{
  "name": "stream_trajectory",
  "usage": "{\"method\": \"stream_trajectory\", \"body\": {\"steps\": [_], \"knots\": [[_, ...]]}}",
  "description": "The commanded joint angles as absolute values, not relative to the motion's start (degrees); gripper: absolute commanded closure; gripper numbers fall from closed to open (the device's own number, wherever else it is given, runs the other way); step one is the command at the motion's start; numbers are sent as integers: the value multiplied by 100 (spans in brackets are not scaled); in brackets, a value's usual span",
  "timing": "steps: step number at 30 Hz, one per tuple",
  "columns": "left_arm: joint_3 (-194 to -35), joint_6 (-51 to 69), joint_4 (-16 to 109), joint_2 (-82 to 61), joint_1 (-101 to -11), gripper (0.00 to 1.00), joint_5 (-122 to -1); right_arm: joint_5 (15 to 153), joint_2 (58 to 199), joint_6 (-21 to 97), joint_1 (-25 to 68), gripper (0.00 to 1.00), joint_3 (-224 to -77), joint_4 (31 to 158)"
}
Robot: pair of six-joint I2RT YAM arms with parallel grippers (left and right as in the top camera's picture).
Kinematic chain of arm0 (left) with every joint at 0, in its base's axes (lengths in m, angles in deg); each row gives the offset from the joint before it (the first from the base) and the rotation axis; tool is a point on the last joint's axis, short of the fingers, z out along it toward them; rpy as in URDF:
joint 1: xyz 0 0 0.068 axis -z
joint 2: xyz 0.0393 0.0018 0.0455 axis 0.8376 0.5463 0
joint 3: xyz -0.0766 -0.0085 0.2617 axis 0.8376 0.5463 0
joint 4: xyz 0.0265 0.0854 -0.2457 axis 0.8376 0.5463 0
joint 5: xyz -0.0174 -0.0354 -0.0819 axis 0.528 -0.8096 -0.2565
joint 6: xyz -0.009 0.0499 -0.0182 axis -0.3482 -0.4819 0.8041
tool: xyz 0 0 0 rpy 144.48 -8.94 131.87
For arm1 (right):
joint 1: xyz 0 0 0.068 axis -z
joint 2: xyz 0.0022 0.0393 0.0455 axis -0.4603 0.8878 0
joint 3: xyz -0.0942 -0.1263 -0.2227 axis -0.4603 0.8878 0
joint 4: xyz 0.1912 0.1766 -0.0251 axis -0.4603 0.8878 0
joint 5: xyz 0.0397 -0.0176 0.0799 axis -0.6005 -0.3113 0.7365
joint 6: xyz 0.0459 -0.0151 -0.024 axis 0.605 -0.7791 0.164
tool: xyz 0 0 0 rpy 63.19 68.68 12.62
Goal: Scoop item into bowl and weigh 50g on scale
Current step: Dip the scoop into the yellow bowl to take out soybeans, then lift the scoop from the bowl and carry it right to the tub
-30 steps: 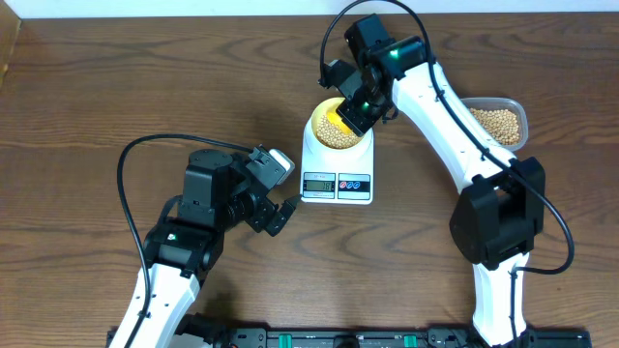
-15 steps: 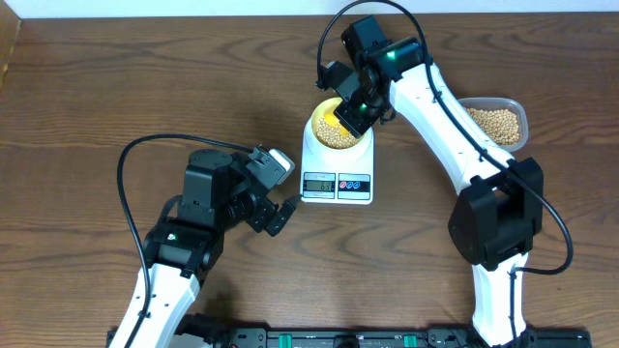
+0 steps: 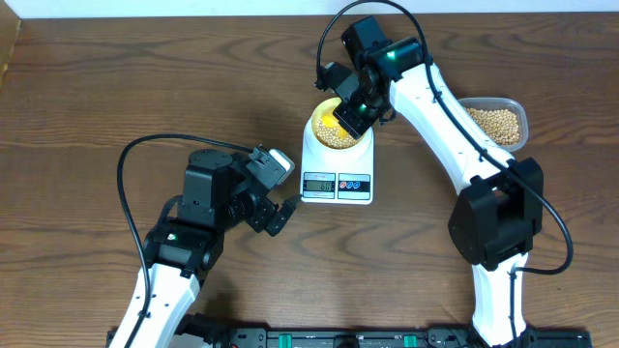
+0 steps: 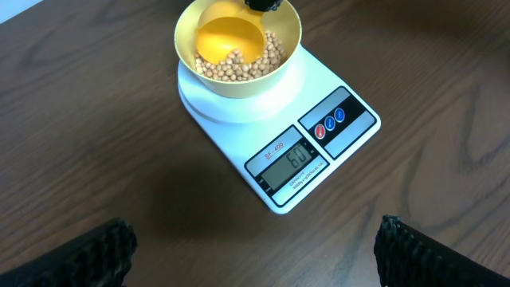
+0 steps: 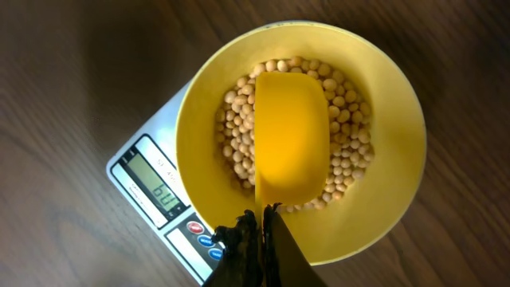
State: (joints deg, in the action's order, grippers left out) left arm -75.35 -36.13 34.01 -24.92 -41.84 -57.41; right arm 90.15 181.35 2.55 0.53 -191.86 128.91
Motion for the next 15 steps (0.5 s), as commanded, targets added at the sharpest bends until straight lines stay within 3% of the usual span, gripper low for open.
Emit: {"method": "stream_trajectory", "body": {"steps": [1, 15], "knots": [[-7600, -3628, 3395, -2520, -4208, 2, -5815, 9229, 18238, 229, -41, 99, -19156, 12909], [-7600, -3628, 3395, -2520, -4208, 2, -5813, 10070, 18236, 367, 274, 99, -19158, 12911]]}}
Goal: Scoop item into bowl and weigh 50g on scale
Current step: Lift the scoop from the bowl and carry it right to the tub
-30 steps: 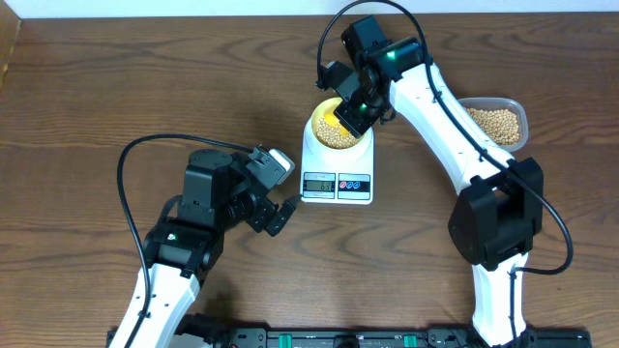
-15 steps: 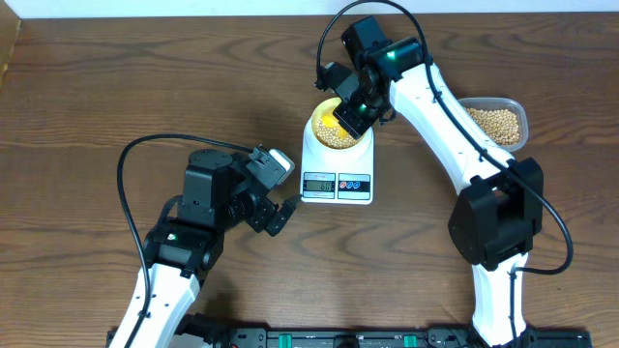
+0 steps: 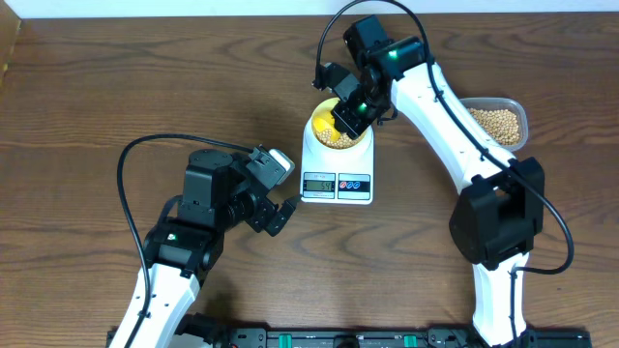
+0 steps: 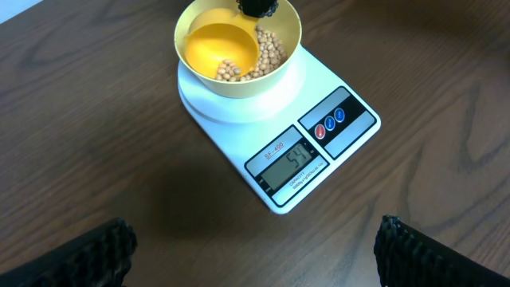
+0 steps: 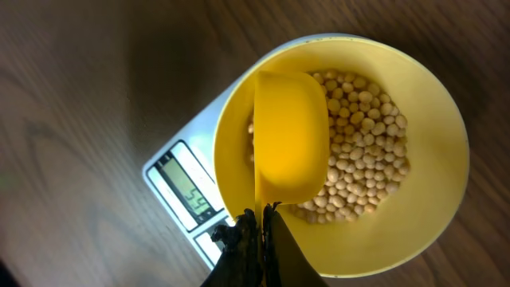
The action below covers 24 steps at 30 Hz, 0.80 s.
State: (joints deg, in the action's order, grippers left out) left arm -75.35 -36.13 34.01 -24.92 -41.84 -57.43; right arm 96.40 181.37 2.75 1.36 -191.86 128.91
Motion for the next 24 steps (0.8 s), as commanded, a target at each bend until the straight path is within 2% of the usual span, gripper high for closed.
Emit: {"method": "stream_trajectory", "body": {"steps": [1, 13, 24], "knots": [[-7600, -3628, 3397, -2520, -4208, 2, -5815, 10132, 18236, 369, 307, 99, -19158, 12911], [-7600, -3628, 3395, -2520, -4208, 2, -5813, 10923, 18124, 489, 766, 99, -19164, 12931], [-7600, -3628, 3397, -2520, -4208, 2, -5815, 12385, 17921, 703, 1399, 99, -19173, 12939]]}}
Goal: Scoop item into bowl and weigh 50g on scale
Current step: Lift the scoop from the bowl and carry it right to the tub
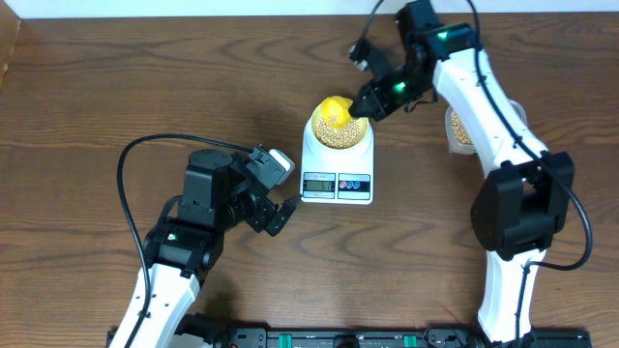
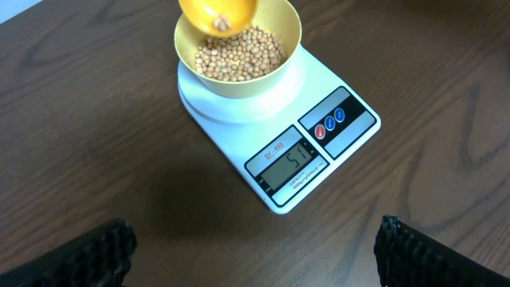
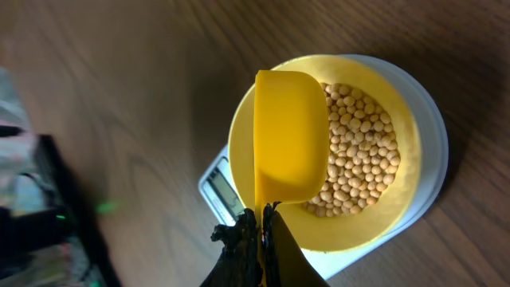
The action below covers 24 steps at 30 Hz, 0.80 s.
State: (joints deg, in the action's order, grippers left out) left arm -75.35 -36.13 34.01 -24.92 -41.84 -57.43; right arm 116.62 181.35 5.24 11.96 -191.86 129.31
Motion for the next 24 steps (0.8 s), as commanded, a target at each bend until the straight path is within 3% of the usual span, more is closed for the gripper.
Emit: {"method": "stream_trajectory", "body": {"steps": [1, 15, 24], "knots": [[-7600, -3628, 3397, -2520, -4208, 3, -5813, 12479, 17899, 732, 1469, 99, -19173, 12935], [-7600, -3628, 3395, -2520, -4208, 2, -5813, 13093, 17318, 769, 2145, 99, -19173, 12961], [-7600, -3628, 3395, -2520, -4208, 2, -5815, 13360, 16813, 760, 3187, 99, -19173, 13398]]}}
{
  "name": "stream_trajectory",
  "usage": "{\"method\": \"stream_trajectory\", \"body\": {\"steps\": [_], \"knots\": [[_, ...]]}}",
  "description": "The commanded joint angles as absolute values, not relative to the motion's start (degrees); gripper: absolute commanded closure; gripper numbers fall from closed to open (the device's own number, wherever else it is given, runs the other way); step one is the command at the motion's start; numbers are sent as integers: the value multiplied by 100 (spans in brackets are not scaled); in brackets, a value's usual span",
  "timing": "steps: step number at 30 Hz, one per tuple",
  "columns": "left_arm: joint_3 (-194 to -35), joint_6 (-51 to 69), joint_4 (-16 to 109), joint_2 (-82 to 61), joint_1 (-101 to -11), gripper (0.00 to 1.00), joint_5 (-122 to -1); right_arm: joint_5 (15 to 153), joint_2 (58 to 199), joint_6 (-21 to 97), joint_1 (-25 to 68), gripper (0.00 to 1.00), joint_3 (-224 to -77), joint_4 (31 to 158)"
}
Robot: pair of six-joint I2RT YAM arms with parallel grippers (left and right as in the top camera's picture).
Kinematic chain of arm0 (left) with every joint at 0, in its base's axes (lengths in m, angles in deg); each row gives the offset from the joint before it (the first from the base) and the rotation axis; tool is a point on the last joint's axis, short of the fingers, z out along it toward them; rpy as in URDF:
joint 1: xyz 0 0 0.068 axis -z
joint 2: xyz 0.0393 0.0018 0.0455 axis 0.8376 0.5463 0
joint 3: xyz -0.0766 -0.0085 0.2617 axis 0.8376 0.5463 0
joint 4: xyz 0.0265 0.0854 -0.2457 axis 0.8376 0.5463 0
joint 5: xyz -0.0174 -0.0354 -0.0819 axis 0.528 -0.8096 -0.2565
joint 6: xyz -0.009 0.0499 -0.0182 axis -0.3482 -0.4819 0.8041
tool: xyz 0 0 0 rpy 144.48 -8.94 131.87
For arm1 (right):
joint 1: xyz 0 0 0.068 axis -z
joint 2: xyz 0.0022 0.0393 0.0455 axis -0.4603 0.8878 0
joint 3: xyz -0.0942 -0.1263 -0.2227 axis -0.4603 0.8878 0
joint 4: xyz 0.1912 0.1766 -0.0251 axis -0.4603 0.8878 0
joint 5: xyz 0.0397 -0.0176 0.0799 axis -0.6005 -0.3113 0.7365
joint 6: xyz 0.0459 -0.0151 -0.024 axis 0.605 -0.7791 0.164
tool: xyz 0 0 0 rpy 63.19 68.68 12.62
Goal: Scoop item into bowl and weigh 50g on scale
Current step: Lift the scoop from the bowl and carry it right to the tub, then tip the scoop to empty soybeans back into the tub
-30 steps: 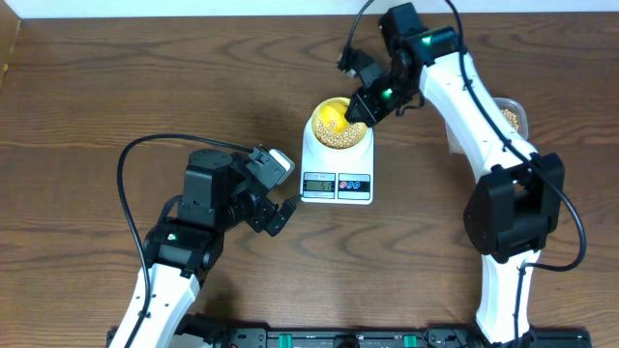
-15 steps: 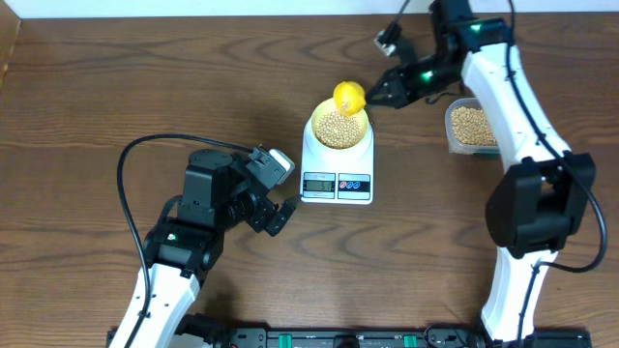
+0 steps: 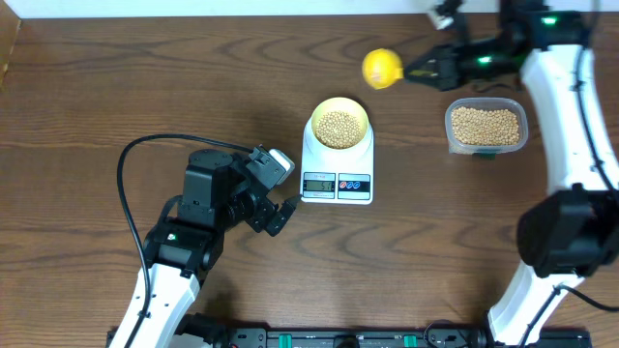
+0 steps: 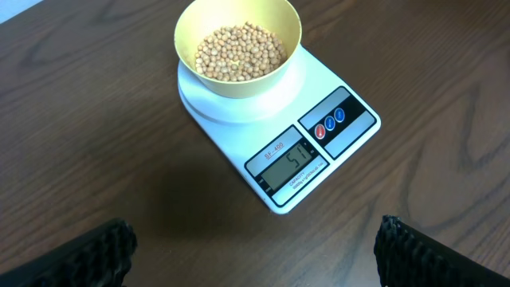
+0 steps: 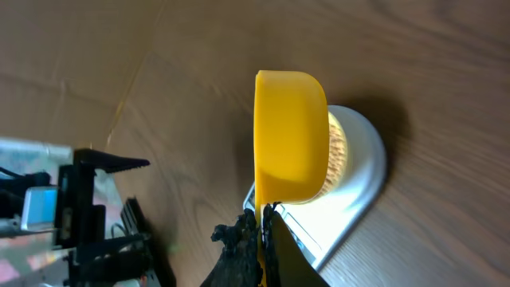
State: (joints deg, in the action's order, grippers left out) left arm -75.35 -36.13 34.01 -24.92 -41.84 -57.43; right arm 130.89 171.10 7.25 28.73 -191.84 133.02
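Note:
A yellow bowl (image 3: 338, 124) of soybeans stands on the white scale (image 3: 337, 179); the display (image 4: 288, 162) reads about 51. My right gripper (image 3: 424, 70) is shut on the handle of the yellow scoop (image 3: 382, 69), held in the air behind and right of the scale, between it and the bean container (image 3: 486, 127). In the right wrist view the scoop (image 5: 290, 135) hides part of the bowl (image 5: 338, 155); whether it carries beans cannot be told. My left gripper (image 4: 255, 255) hangs open in front of the scale, its fingers (image 4: 72, 253) far apart and empty.
A clear plastic container of soybeans sits at the right of the table, under the right arm. The left arm's base and cable (image 3: 145, 155) occupy the front left. Dark wooden tabletop (image 3: 145, 77) surrounds the scale.
My right gripper has carried the scoop from over the bowl's back rim to the back right, clear of the scale. The bowl now shows fully. The display still reads about 51.
The scoop first lay in the bowl's beans with the scale near 60. It then sat at the bowl's left side with about 54 showing. Later it was raised over the rim with a few beans and 51 showing, and now it hangs away from the scale.

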Motion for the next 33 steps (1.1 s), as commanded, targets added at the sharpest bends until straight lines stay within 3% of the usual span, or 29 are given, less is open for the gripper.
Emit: {"method": "stream_trajectory", "body": {"steps": [1, 8, 14, 21, 33], "knots": [[-7600, -3628, 3395, -2520, -4208, 2, -5813, 13358, 16767, 738, 3327, 99, -19173, 13486], [-7600, -3628, 3397, -2520, -4208, 3, -5813, 13216, 16701, 354, 4241, 99, -19173, 14211], [-7600, -3628, 3397, -2520, -4208, 2, -5813, 11415, 16701, 701, 4501, 99, -19173, 14535], [-7600, -3628, 3397, -2520, -4208, 3, -5815, 9305, 16703, 1215, 4129, 99, -19158, 14524], [-7600, -3628, 3397, -2520, -4208, 2, -5813, 6068, 16793, 1547, 2737, 99, -19151, 14367]]}}
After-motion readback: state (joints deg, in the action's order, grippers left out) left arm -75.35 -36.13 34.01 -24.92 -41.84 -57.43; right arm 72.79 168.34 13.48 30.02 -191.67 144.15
